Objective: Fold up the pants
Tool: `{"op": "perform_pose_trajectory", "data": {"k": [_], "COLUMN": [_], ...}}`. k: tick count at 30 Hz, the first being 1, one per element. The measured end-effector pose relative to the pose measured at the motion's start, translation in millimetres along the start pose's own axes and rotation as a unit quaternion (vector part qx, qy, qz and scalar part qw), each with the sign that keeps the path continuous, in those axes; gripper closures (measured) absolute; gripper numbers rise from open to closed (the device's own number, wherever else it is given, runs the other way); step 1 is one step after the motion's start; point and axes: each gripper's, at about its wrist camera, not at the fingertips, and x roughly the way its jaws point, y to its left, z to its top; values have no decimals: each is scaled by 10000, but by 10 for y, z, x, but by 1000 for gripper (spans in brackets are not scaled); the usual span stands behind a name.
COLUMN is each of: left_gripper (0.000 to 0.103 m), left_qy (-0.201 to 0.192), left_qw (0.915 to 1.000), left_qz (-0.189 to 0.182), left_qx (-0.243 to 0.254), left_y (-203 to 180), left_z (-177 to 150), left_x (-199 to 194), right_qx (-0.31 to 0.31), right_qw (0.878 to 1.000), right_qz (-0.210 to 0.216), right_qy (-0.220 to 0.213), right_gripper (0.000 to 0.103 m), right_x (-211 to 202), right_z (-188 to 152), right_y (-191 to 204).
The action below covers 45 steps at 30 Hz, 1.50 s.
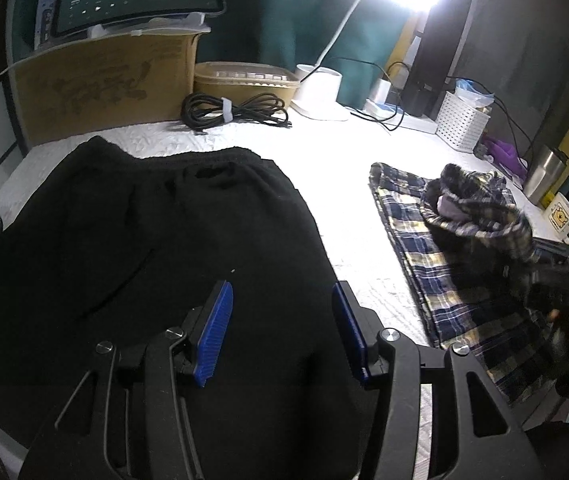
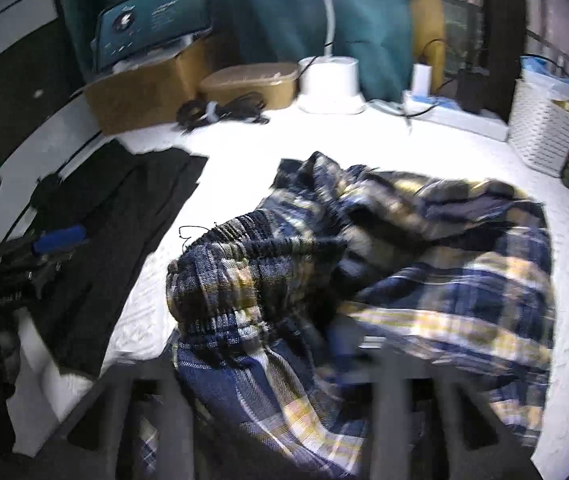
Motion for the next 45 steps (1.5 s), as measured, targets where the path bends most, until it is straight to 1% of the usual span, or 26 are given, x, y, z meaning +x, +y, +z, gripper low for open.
{"op": "perform_pose_trajectory", "data": {"k": [1, 2, 4, 6, 10, 13, 16, 19, 22, 24, 25, 27, 29, 32, 34, 36, 37, 39, 41, 43, 44, 45], "left_gripper": [52, 52, 52, 52, 52, 52, 52, 52, 52, 52, 52, 52, 52, 52, 52, 52, 52, 52, 52, 52, 58, 72], "left_qy": [-5, -7, -8, -3, -17, -54, -130, -122, -59, 0, 54, 181, 258, 241, 145, 155, 193, 277, 360, 386, 371, 374], "left_qw": [10000, 10000, 10000, 10000, 9999, 9997, 9986, 9954, 9915, 9906, 9908, 9919, 9924, 9920, 9905, 9887, 9877, 9866, 9862, 9865, 9864, 9856], "left_qz": [4, 9, 14, 11, -23, -122, -346, -661, -846, -833, -770, -612, -583, -484, -557, -618, -640, -698, -761, -795, -858, -947], "left_qx": [1, 5, 21, 39, 127, 208, 367, 688, 990, 1086, 1112, 1098, 1052, 1139, 1248, 1359, 1411, 1449, 1427, 1377, 1350, 1347], "left_y": [-11, -26, -64, -118, -259, -409, -632, -941, -1194, -1318, -1363, -1413, -1438, -1475, -1502, -1531, -1547, -1558, -1554, -1539, -1525, -1513], "left_z": [12, 26, 53, 79, 143, 204, 279, 348, 409, 473, 506, 568, 641, 741, 800, 826, 836, 837, 833, 839, 842, 845], "left_x": [0, -1, -4, -6, -5, 2, 14, 71, 176, 295, 371, 516, 621, 676, 665, 688, 716, 788, 870, 920, 932, 943], "right_qx": [-52, -100, -234, -287, -158, 18, 227, 601, 933, 1108, 1200, 1358, 1512, 1746, 1791, 1692, 1618, 1473, 1422, 1491, 1566, 1617], "right_qw": [9999, 9998, 9993, 9990, 9991, 9989, 9981, 9959, 9927, 9904, 9891, 9869, 9846, 9804, 9792, 9803, 9815, 9831, 9851, 9851, 9840, 9831], "right_qz": [118, 189, 304, 334, 319, 208, 40, -147, -296, -391, -427, -480, -478, -291, -141, -115, -91, -23, 39, 245, 382, 458], "right_qy": [-5, -3, 14, -10, -211, -427, -570, -661, -701, -728, -732, -723, -739, -864, -948, -1010, -1024, -1084, -968, -826, -763, -724], "right_gripper": [7, 4, 4, 4, 4, 4, 4, 4, 4, 4, 4, 4, 4, 4, 4, 5, 6, 25, 36, 38, 45, 56], "right_x": [9, 7, -1, -32, -202, -380, -519, -632, -731, -780, -797, -817, -826, -819, -795, -746, -705, -614, -458, -299, -222, -169], "right_z": [-21, -36, -58, -70, -68, -64, -92, -176, -299, -389, -437, -540, -627, -670, -634, -547, -478, -341, -201, -111, -81, -57], "right_y": [32, 61, 115, 124, -26, -240, -489, -808, -1137, -1336, -1430, -1594, -1744, -1937, -2033, -2096, -2109, -2128, -2182, -2253, -2294, -2326]}}
